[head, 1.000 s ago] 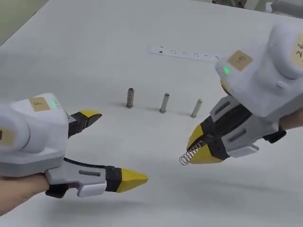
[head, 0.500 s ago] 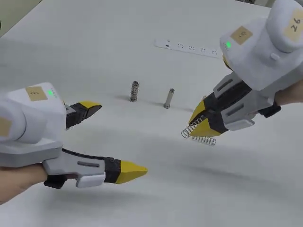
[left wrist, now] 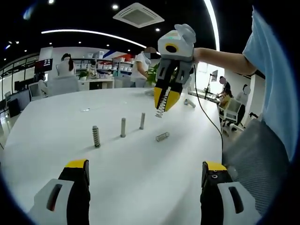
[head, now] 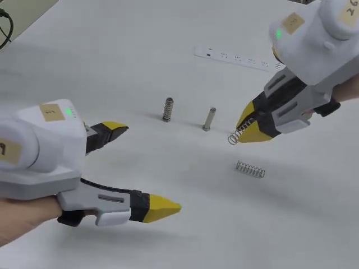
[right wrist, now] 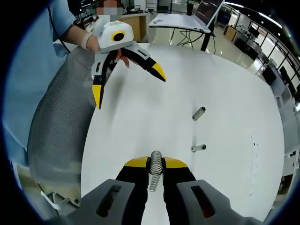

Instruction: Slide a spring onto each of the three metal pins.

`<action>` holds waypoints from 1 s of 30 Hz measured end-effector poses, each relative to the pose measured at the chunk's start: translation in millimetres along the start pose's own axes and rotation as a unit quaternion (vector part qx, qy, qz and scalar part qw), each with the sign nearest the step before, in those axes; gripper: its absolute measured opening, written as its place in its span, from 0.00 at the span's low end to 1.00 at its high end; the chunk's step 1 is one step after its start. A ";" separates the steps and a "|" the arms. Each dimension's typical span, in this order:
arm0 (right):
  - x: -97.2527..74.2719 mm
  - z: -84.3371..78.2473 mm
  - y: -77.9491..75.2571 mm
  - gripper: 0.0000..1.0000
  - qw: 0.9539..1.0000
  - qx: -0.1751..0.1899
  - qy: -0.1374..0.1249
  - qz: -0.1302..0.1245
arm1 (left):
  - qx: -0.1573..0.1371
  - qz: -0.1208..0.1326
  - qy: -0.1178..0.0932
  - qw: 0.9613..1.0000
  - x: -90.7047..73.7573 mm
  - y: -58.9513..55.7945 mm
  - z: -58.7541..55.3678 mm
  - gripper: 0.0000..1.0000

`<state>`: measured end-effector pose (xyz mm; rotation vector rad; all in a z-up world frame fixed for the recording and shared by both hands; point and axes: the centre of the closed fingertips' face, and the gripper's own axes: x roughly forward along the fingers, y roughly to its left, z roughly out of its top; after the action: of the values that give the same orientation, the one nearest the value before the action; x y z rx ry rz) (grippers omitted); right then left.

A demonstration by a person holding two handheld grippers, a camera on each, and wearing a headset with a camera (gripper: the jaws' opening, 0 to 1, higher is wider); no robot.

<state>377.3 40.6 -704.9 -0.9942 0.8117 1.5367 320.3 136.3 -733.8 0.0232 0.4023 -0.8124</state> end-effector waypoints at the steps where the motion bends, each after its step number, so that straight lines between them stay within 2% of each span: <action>1: -0.5 0.0 -1.6 0.08 1.000 -0.002 0.002 0.000 | -0.001 0.000 0.000 1.000 -0.2 0.2 0.0 0.97; 15: -3.6 0.4 -50.0 0.08 0.999 -0.019 0.029 -0.005 | -0.007 0.003 0.000 1.000 -1.4 5.5 -0.2 0.96; 22: 0.5 -0.1 -64.5 0.08 0.999 -0.020 0.035 -0.007 | -0.008 0.005 -0.001 1.000 -0.7 7.1 0.0 0.96; 30: 7.8 -2.3 -73.3 0.08 0.998 -0.027 0.049 -0.009 | -0.013 0.005 0.000 1.000 -0.2 7.8 -1.1 0.96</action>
<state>449.1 55.4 -712.2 -1.1210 0.8306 1.5102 325.3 142.0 -735.8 0.0023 0.4126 -0.7966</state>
